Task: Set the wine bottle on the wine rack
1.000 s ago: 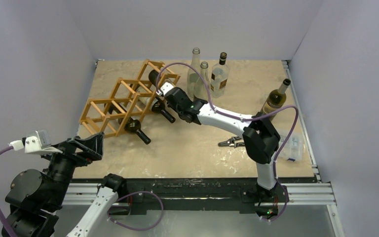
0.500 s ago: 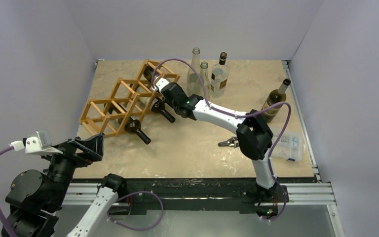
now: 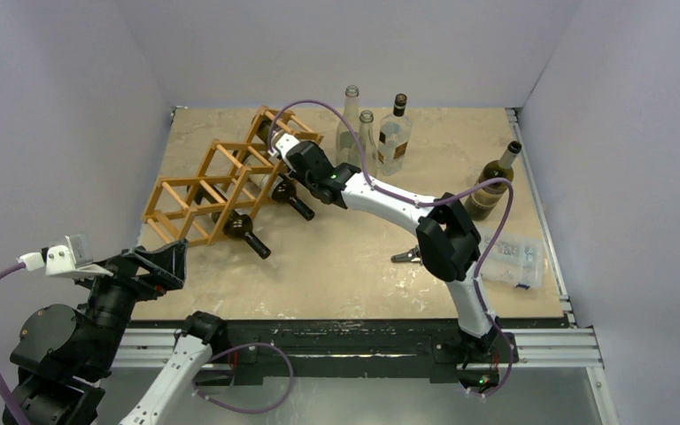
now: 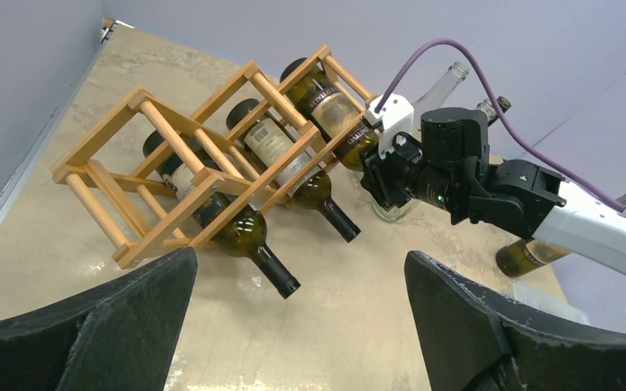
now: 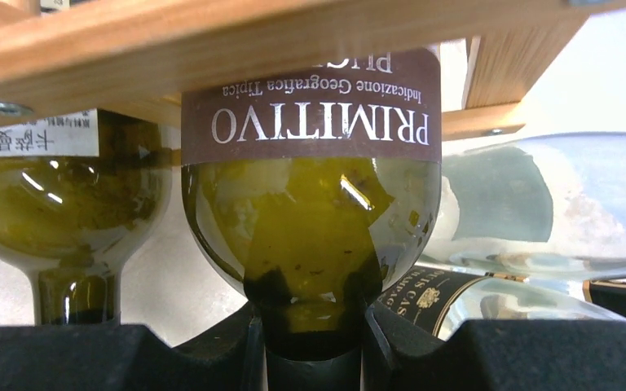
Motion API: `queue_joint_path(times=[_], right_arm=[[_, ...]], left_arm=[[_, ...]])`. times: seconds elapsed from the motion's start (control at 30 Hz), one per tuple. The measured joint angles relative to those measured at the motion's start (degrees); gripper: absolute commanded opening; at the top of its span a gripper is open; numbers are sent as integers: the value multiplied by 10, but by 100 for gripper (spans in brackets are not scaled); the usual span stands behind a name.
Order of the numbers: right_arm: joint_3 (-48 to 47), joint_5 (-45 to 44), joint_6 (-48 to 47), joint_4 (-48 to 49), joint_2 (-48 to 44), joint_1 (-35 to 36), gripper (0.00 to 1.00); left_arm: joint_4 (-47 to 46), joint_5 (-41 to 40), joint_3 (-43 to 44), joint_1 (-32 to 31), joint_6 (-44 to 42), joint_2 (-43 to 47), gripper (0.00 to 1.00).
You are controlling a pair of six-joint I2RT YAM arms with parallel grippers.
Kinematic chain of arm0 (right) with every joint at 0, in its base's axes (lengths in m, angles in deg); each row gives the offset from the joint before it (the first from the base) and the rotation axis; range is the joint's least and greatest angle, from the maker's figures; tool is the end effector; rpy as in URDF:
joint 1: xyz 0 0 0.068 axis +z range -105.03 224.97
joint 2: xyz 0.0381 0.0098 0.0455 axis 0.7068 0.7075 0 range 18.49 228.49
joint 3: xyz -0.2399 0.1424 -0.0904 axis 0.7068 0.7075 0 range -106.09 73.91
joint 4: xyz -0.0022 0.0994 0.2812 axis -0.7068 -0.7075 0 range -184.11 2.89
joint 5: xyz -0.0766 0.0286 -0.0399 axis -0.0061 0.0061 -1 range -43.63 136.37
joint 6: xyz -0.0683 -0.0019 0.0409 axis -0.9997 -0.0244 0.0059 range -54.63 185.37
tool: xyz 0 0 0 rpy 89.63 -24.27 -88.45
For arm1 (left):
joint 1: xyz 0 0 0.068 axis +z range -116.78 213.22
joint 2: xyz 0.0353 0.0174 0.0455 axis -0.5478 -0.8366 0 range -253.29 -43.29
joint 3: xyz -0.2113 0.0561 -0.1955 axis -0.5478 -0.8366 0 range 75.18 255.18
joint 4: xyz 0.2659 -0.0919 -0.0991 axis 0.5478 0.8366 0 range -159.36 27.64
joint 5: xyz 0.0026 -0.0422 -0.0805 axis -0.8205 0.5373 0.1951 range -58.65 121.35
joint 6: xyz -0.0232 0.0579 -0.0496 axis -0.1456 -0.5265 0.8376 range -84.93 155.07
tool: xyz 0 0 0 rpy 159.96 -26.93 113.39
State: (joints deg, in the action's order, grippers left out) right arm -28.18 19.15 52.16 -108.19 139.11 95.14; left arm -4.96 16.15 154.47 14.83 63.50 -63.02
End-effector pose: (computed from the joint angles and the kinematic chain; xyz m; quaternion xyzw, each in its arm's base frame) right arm 0.3813 0.4081 0.2394 -0.3768 0.8009 -0.0708 0.4599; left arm -0.0099 0.0223 0.4732 -0.1530 0.7193 -0.1771 0.6541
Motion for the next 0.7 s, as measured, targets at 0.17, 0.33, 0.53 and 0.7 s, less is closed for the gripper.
queue_joint_path(times=[0.17, 0.33, 0.53, 0.7], right_arm=[[-23, -1, -3, 1, 18, 0, 1], [-25, 0, -3, -1, 21, -1, 25], [-25, 3, -1, -4, 21, -3, 44], [-34, 3, 11, 0, 21, -3, 61]], left_arm=[[0, 0, 0, 0, 0, 0, 100], [0, 0, 0, 0, 0, 0, 100], [0, 0, 0, 0, 1, 1, 100], [0, 0, 0, 0, 4, 1, 99]])
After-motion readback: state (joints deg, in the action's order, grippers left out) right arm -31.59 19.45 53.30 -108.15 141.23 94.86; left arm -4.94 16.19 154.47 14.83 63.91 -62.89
